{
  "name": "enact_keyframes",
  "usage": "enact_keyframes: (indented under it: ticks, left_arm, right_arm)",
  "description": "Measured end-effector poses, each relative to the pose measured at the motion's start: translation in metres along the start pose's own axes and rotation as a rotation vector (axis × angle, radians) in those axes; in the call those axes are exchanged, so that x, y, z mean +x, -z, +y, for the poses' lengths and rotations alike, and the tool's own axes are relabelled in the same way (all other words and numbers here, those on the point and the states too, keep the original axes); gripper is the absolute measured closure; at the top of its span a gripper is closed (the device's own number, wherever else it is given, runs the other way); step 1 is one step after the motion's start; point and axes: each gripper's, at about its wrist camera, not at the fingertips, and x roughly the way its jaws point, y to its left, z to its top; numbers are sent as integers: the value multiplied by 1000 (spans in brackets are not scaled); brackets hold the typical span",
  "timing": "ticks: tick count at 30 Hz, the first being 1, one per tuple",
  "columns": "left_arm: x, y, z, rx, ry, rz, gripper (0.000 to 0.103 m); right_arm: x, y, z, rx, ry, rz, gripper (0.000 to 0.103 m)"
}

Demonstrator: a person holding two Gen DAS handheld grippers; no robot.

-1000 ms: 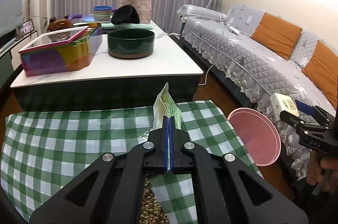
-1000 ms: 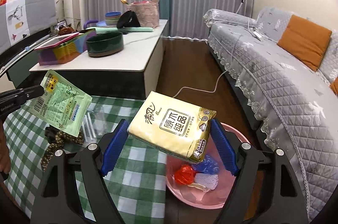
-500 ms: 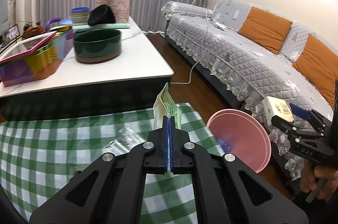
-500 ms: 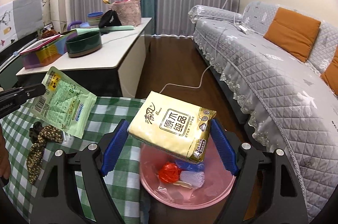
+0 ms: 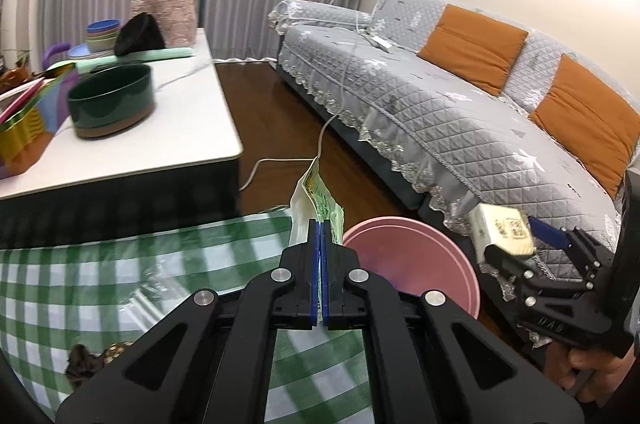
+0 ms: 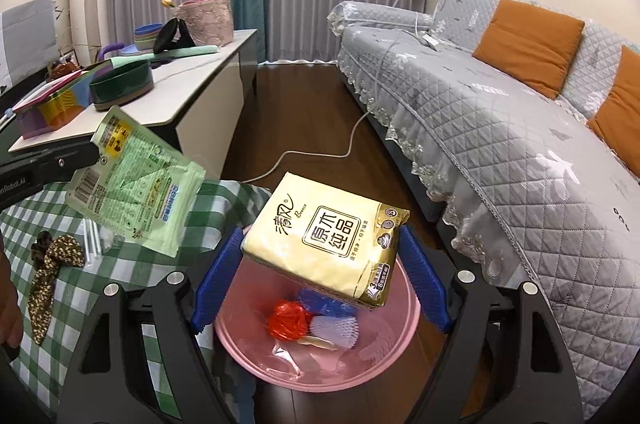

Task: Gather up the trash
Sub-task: 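Lift the green packet and tissue pack and carry both over the pink bin, then open the right tool to drop the tissue pack while the left tool drops the packet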

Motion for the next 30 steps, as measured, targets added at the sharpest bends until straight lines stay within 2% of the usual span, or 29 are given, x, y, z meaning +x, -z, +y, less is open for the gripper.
enact_keyframes:
  ticks: [16,21,25,30]
  left_arm:
    - [49,2,-56,72,21,76,103]
    - [59,0,-60,41,75,108,102]
    - [63,-2,-58,-1,99,118,97]
    - [60,1,-51,-2,77,123,97]
  right_arm:
    - [18,9,-21,8,22,36,25]
    - [27,8,-26,19,17,59,25]
    - [34,9,-30,34,7,88,23]
    - [32,9,-31,36,14,83,19]
